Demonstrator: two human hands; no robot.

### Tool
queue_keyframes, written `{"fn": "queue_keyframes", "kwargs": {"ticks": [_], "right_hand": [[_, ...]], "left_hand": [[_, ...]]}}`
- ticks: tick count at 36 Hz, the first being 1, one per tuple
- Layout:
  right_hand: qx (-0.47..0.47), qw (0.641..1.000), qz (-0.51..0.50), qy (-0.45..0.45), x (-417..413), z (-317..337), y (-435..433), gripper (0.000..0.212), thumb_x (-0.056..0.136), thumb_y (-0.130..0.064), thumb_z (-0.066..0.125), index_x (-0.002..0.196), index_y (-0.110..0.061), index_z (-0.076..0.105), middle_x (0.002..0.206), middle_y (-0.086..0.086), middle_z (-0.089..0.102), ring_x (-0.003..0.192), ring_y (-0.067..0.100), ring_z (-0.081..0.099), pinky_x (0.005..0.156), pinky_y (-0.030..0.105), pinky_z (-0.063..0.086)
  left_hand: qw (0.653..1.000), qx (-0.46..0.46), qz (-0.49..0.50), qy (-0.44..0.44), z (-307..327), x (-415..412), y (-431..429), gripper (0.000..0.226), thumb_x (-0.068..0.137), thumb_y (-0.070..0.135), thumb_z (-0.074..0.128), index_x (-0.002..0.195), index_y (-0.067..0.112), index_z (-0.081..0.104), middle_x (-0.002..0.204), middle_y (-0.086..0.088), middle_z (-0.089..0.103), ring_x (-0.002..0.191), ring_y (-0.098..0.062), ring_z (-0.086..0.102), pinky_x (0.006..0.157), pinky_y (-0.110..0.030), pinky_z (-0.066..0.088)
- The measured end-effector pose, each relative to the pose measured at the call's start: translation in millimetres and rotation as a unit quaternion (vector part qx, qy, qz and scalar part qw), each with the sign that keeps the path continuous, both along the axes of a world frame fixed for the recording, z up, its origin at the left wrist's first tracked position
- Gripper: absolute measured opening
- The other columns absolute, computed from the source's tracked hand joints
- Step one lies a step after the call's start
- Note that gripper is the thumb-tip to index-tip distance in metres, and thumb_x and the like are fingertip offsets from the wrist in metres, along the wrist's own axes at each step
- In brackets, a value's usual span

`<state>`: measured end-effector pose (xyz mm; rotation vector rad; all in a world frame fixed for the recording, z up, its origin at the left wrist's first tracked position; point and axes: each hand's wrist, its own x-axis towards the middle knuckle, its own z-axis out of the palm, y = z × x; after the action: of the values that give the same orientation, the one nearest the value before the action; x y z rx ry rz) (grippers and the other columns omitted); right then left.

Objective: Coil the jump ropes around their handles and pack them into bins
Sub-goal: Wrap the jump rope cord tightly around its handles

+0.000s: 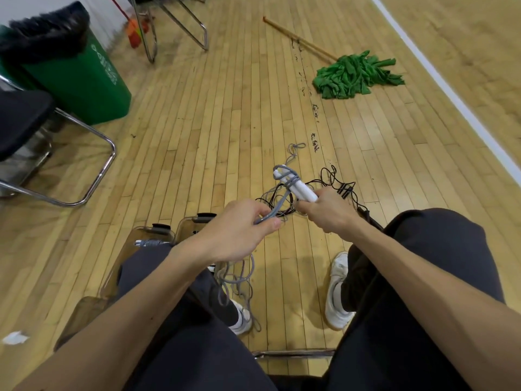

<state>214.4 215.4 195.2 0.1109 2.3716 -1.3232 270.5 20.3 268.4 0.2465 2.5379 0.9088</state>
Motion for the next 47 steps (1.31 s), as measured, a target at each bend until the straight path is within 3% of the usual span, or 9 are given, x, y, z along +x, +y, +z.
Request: {"fn": "queue_keyframes", "kwargs": {"ticks": [7,10,13,16,22,30,38,41,47], "right_hand": [[0.091,0.992,0.082,0.021,15,-2,-11,0.024,0.098,-0.028,0.061,0.081,-0.017,0.049,0.077,0.007,0.056,0.06,0.02,0.048,0.054,0.032,0.038],[0.064,0.988,0.115,-0.08,17,-2,-13,0.021,0.1,-0.024,0.057,0.084,-0.012,0.052,0.07,0.006,0.05,0.051,0.017,0.042,0.044,0.028,0.035],[0.043,0.965,0.153,-0.207,19,-1,-11,0.024,0.101,-0.016,0.047,0.078,-0.012,0.054,0.059,0.001,0.04,0.04,0.012,0.027,0.038,0.022,0.023],[0.06,0.951,0.194,-0.232,23,0,-8,0.023,0.098,-0.02,0.052,0.076,-0.012,0.056,0.054,-0.001,0.039,0.039,0.012,0.026,0.039,0.021,0.022],[0.081,0.917,0.289,-0.263,35,12,-4,0.015,0.092,-0.021,0.062,0.08,-0.012,0.06,0.053,-0.003,0.04,0.04,0.012,0.028,0.039,0.021,0.024],[0.082,0.891,0.35,-0.276,44,22,-1,0.01,0.091,-0.02,0.062,0.091,-0.011,0.065,0.056,-0.001,0.039,0.042,0.012,0.027,0.04,0.022,0.023],[0.045,0.873,0.389,-0.289,49,30,1,0.012,0.088,-0.019,0.069,0.093,-0.011,0.062,0.057,-0.001,0.037,0.043,0.013,0.028,0.043,0.025,0.022],[-0.003,0.875,0.395,-0.281,49,36,5,0.011,0.088,-0.019,0.071,0.089,-0.011,0.064,0.056,-0.001,0.038,0.043,0.013,0.028,0.041,0.024,0.023],[-0.083,0.893,0.381,-0.226,52,45,10,0.01,0.091,-0.016,0.069,0.089,-0.007,0.065,0.048,-0.003,0.04,0.037,0.011,0.03,0.037,0.021,0.025]], "left_hand": [[0.991,-0.103,-0.07,0.042,15,-4,0,0.042,0.1,0.041,0.055,0.072,0.01,0.055,0.055,0.003,0.038,0.048,-0.012,0.033,0.05,-0.028,0.028],[0.98,-0.147,-0.119,0.064,23,-11,3,0.044,0.1,0.036,0.056,0.063,0.014,0.049,0.056,0.002,0.039,0.049,-0.013,0.034,0.051,-0.03,0.027],[0.966,-0.184,-0.168,0.062,27,-15,9,0.041,0.1,0.035,0.055,0.067,0.012,0.054,0.058,-0.001,0.043,0.051,-0.017,0.036,0.054,-0.033,0.031],[0.953,-0.216,-0.198,0.071,29,-21,12,0.036,0.1,0.039,0.054,0.08,0.012,0.066,0.063,-0.004,0.055,0.053,-0.016,0.042,0.054,-0.032,0.036],[0.941,-0.234,-0.226,0.095,25,-36,8,0.039,0.099,0.048,0.053,0.094,0.013,0.07,0.08,-0.002,0.069,0.075,-0.019,0.063,0.076,-0.044,0.053],[0.963,-0.163,-0.197,0.086,13,-43,6,0.02,0.095,0.044,0.062,0.092,0.024,0.062,0.067,0.014,0.049,0.063,0.001,0.047,0.066,-0.03,0.04],[0.98,-0.099,-0.172,0.007,-2,-44,4,0.022,0.093,0.044,0.065,0.078,0.029,0.059,0.056,0.011,0.056,0.051,-0.004,0.047,0.057,-0.028,0.038],[0.988,-0.037,-0.142,-0.048,-6,-43,0,0.019,0.094,0.04,0.064,0.082,0.025,0.062,0.057,0.01,0.062,0.057,-0.023,0.056,0.059,-0.035,0.046],[0.988,0.078,-0.083,-0.1,-14,-36,-6,0.018,0.096,0.03,0.062,0.082,0.02,0.065,0.061,0.001,0.06,0.054,-0.016,0.048,0.052,-0.023,0.039]]}}
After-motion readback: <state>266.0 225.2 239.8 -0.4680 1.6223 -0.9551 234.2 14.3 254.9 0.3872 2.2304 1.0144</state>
